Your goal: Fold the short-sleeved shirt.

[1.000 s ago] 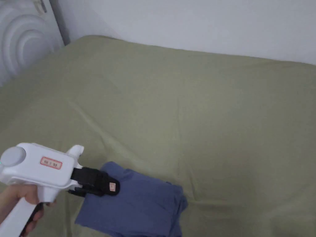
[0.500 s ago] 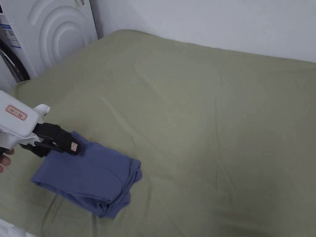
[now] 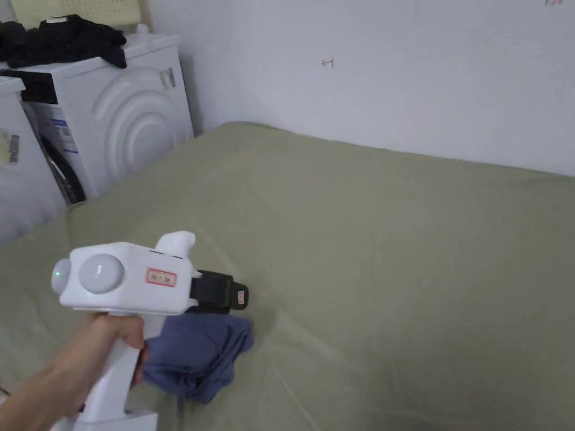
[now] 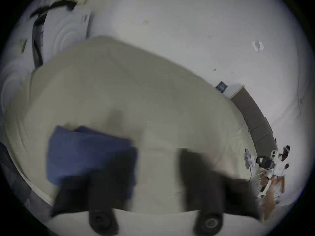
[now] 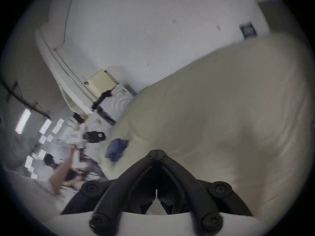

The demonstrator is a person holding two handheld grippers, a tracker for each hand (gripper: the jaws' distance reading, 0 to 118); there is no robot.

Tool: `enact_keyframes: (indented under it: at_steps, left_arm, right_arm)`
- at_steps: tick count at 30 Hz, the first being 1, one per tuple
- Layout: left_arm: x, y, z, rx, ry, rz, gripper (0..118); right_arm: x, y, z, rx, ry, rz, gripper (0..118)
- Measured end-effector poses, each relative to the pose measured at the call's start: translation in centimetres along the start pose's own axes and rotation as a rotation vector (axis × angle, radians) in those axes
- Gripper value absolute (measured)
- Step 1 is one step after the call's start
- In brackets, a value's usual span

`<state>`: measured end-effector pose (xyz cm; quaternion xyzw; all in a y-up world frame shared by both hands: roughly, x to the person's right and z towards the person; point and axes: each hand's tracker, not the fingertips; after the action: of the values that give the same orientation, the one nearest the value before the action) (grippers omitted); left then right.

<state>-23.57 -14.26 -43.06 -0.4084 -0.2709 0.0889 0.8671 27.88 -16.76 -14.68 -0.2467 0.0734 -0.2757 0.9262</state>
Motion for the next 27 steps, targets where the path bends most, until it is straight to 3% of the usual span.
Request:
enact_keyframes:
  at_steps: [2,5,9,11,17,27]
  left_arm:
    - [6.1,-1.6,-1.0,0.103,0.000,-0.018,0]
    - [15.3,-4.0,-2.1,0.227,-0.006,-0.137,0]
    - [25.2,-6.4,-1.0,0.401,0.073,-0.251,0]
    - [28.7,-7.8,-0.2,0.535,0.188,-0.392,0]
    - [32.4,-9.5,3.0,0.642,0.193,-0.486,0]
    - [32.0,-9.7,4.5,0.618,0.171,-0.435,0]
  right_arm:
    - [-2.0,0.7,0.9,0.072,-0.138,0.142,2]
    - [-4.7,1.2,1.8,0.177,-0.302,0.289,2]
    - [-7.5,0.8,2.6,0.342,-0.537,0.437,2]
    - [-8.7,0.4,3.1,0.409,-0.626,0.496,2]
    - [-10.2,0.4,5.3,0.459,-0.602,0.465,2]
    - [-11.3,0.8,7.3,0.505,-0.578,0.456,2]
